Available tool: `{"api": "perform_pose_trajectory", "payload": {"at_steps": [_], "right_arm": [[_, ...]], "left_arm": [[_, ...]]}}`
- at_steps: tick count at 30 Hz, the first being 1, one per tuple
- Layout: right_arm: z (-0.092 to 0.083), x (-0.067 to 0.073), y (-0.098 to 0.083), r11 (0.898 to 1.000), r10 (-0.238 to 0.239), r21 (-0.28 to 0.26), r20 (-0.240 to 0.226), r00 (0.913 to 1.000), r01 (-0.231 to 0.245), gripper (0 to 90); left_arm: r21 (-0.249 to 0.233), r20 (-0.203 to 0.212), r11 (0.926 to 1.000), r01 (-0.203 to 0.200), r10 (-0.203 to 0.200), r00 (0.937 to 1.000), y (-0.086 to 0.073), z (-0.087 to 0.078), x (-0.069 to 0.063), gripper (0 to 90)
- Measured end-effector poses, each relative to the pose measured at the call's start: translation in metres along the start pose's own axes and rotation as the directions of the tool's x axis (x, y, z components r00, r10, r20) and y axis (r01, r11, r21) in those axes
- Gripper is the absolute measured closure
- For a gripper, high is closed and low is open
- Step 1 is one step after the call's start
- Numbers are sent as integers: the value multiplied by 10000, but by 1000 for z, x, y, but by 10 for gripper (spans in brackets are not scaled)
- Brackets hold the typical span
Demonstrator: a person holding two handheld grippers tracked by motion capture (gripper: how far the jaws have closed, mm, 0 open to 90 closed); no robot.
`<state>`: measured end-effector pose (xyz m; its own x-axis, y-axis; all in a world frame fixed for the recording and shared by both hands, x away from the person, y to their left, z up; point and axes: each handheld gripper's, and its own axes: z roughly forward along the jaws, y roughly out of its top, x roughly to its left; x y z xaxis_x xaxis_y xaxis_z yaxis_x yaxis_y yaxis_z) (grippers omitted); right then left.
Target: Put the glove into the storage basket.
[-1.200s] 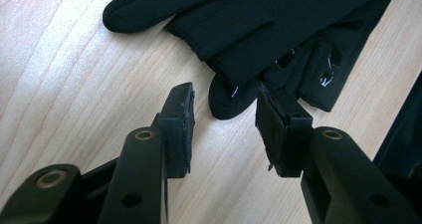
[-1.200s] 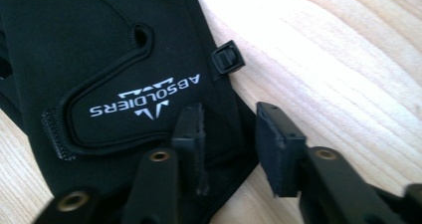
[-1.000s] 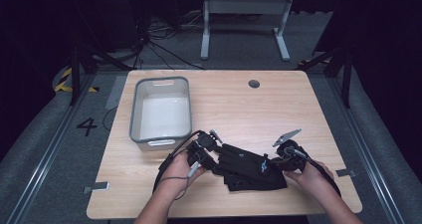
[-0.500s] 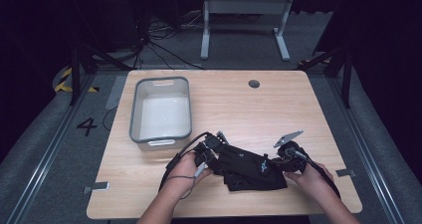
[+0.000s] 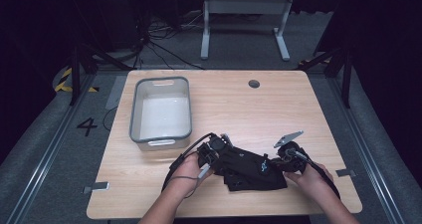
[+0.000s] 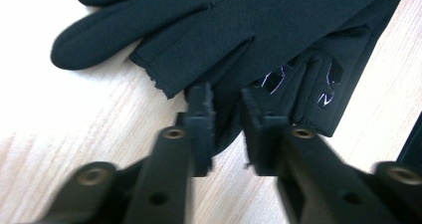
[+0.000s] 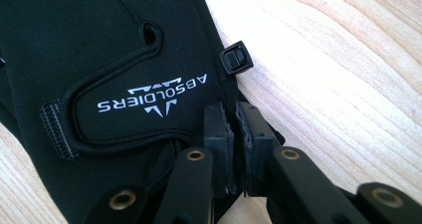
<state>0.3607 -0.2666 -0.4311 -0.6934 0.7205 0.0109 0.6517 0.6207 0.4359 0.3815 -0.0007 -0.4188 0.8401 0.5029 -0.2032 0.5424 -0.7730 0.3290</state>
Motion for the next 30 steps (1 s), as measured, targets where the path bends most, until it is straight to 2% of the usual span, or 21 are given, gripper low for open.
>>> {"api": "perform_pose_trajectory", "payload": {"at_steps": [4,7,11,20,23,30], "right_arm": [[-1,1,0,10000,-68,9,82,9999,68,852],[-3,1,1,9999,-121,-1,121,9999,121,857],[-10,2,1,9996,-219,-153,282,9994,223,859],[-31,4,4,9940,-548,-898,839,9950,623,862],[-36,5,5,9915,-582,-1103,941,9939,685,863],[-44,7,5,9876,-749,-1296,1040,9918,882,863]], "left_arm": [[-97,-121,9998,-174,173,9998,0,-3,-3,850],[-231,-362,9989,-416,407,9985,1,-8,-8,856],[-438,-422,9975,-555,536,9977,0,-14,-12,855],[-753,-656,9930,-915,866,9941,-1,-30,-27,853],[-750,-730,9914,-1071,1016,9921,-1,-34,-32,852],[-385,-746,9903,-1334,1303,9887,0,-36,-46,852]]}}
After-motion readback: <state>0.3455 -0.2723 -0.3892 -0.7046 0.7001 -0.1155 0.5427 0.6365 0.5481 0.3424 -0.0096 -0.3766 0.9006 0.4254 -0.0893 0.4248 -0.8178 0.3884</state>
